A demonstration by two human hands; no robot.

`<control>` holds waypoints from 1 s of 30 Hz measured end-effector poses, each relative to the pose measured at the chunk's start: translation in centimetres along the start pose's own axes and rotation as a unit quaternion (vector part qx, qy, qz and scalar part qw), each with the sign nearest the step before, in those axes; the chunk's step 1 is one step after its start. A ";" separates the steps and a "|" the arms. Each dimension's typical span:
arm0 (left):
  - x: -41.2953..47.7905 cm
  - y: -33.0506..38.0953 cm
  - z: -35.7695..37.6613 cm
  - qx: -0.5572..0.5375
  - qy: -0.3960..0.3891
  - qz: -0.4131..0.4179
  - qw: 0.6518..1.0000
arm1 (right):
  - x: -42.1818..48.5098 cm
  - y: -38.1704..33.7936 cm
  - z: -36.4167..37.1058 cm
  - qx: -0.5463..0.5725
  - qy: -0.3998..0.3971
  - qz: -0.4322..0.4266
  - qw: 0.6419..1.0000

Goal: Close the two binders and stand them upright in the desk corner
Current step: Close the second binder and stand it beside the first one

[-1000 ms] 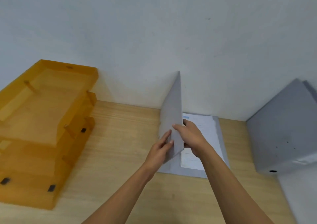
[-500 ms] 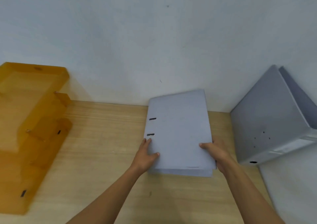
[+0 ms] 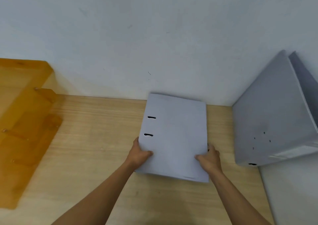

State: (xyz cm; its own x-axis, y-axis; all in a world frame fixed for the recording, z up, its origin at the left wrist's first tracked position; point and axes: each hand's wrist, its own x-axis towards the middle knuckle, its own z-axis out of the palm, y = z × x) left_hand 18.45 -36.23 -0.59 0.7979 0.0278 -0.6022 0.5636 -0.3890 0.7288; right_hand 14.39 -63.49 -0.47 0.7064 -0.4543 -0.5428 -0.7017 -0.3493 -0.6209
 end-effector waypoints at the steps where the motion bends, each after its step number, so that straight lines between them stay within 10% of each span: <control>1: 0.2 0.0 0.0 0.000 -0.003 -0.008 1.000 | 0.2 -0.2 0.2 -0.018 0.007 -0.020 1.000; 10: -0.8 -0.3 0.9 -0.006 -0.013 0.006 1.000 | -0.2 1.2 2.8 -0.249 -0.106 -0.059 0.961; 22: 0.6 1.7 0.0 -0.218 -0.060 -0.198 0.954 | -3.0 -1.4 2.0 -0.070 -0.185 -0.113 0.974; 30: -2.9 4.9 3.2 -0.394 -0.268 -0.088 0.875 | -5.3 -5.5 -0.2 0.065 -0.182 -0.121 0.974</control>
State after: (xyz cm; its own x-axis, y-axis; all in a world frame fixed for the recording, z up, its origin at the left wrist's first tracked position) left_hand 18.22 -41.12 3.66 0.5886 -0.4937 -0.6401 0.8081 0.3396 0.4812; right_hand 14.47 -59.36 5.90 0.8521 -0.0424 -0.5216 -0.5099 -0.2919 -0.8092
